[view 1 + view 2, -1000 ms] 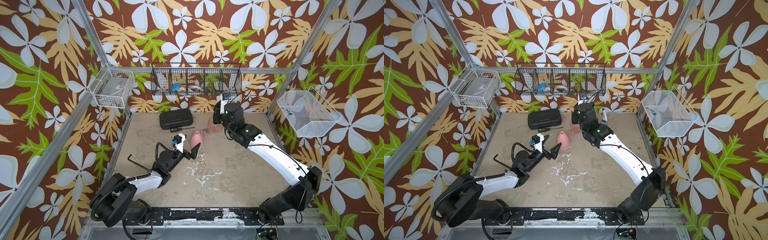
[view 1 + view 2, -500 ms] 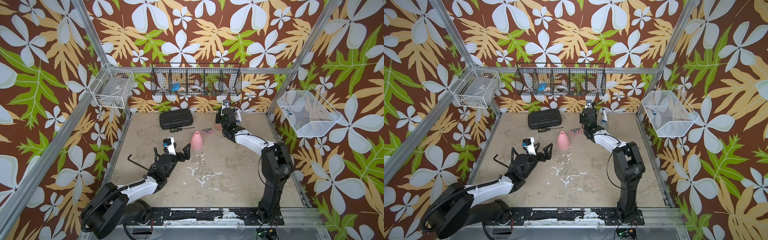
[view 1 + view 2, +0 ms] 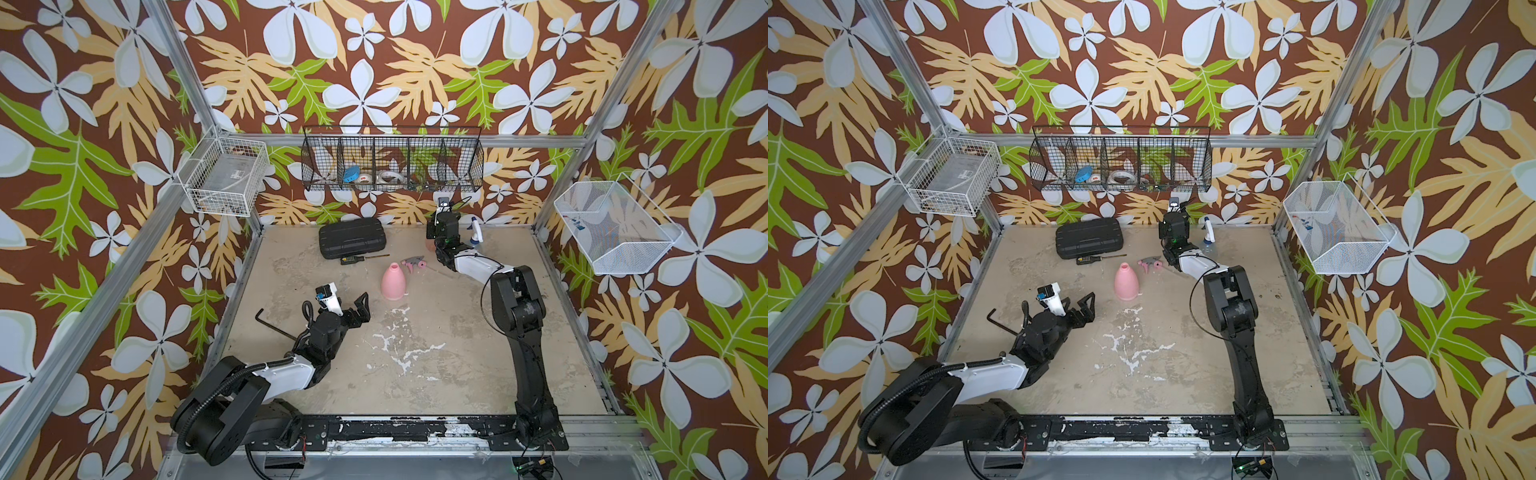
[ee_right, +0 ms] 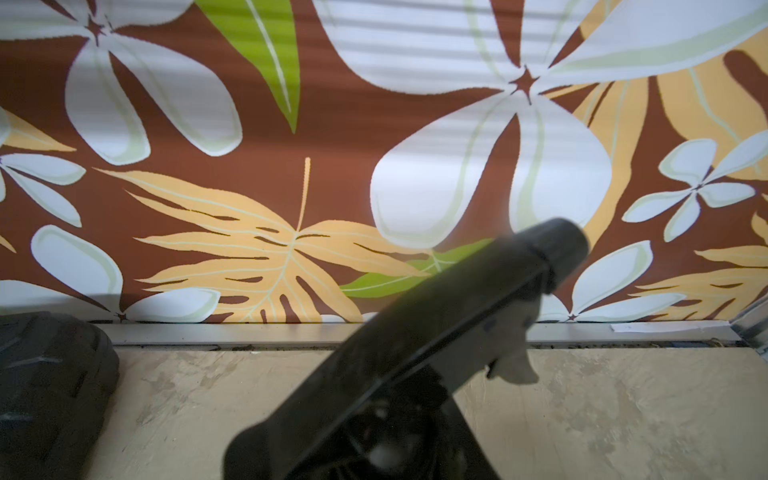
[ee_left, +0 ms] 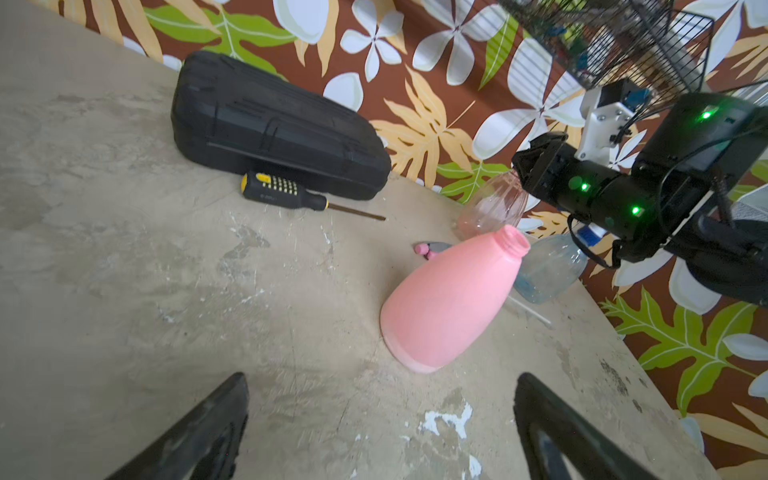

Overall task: Attach spray nozzles to spray bottles
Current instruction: Screw the spray nozzle on the spray bottle.

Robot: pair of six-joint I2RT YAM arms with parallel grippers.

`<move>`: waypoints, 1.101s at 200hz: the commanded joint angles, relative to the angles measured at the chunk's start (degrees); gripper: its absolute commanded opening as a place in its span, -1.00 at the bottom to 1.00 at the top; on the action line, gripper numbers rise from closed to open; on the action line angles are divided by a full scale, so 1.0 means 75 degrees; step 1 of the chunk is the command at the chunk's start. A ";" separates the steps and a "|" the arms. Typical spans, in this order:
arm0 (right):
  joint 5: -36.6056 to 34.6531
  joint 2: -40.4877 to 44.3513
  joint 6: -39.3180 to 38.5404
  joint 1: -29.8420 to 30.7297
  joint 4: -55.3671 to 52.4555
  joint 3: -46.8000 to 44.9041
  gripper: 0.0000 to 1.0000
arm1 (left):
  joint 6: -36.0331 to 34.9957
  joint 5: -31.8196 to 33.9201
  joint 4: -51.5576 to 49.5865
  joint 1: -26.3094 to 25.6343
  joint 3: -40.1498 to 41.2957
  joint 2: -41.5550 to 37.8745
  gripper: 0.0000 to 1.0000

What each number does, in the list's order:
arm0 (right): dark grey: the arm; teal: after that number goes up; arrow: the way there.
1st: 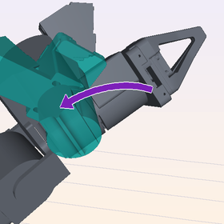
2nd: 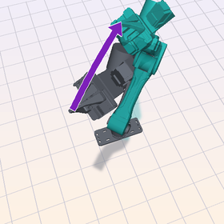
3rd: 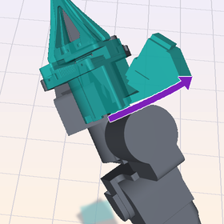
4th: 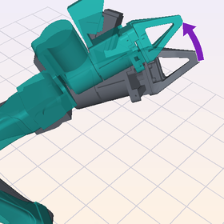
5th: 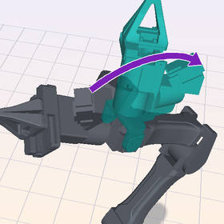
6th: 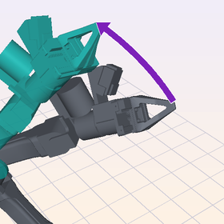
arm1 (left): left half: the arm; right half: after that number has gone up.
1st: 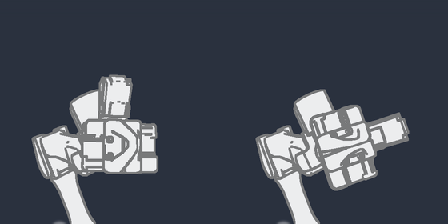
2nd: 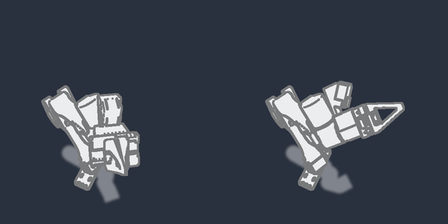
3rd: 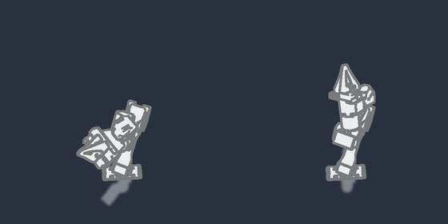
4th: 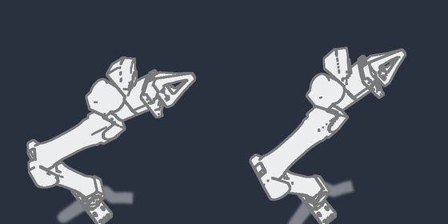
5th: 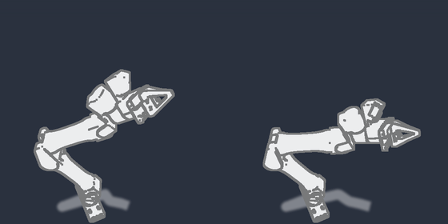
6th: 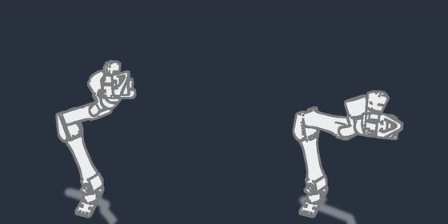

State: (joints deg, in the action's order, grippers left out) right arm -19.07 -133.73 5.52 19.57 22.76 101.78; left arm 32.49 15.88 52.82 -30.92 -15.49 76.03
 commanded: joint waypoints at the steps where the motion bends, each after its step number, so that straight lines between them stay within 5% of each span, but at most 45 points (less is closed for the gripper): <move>1: 0.0126 -0.0049 -0.0079 -0.0005 0.0449 -0.0111 -1.00 | 0.0058 -0.0229 0.0536 0.0026 -0.0097 0.0222 0.99; 39: 0.0228 0.0131 -0.0009 0.0003 0.0826 -0.0690 -0.88 | 0.0123 -0.0408 0.0769 0.0032 -0.0093 0.0271 0.99; 92: 0.0426 0.0519 0.0241 0.0002 0.0652 -0.1133 0.16 | 0.0389 -0.0621 0.0726 0.0059 -0.0120 0.0184 0.99; 113: 0.0515 0.0846 0.0371 -0.0001 0.0397 -0.1363 0.42 | 0.0795 -0.0552 0.0253 0.0056 -0.0212 -0.0121 0.99; 167: 0.0701 0.2288 0.0996 0.0126 -0.0770 -0.2557 0.48 | 0.1432 0.0408 -0.1565 0.0056 -0.0499 -0.1044 0.99; 220: 0.1243 0.4233 0.2197 0.1390 -0.1801 -0.4510 0.43 | 0.1762 0.1487 -0.3681 0.0193 -0.0796 -0.1590 0.99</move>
State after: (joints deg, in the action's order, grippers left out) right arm -12.99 -106.17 16.16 26.30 13.63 72.86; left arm 43.62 21.78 34.37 -30.37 -21.17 65.78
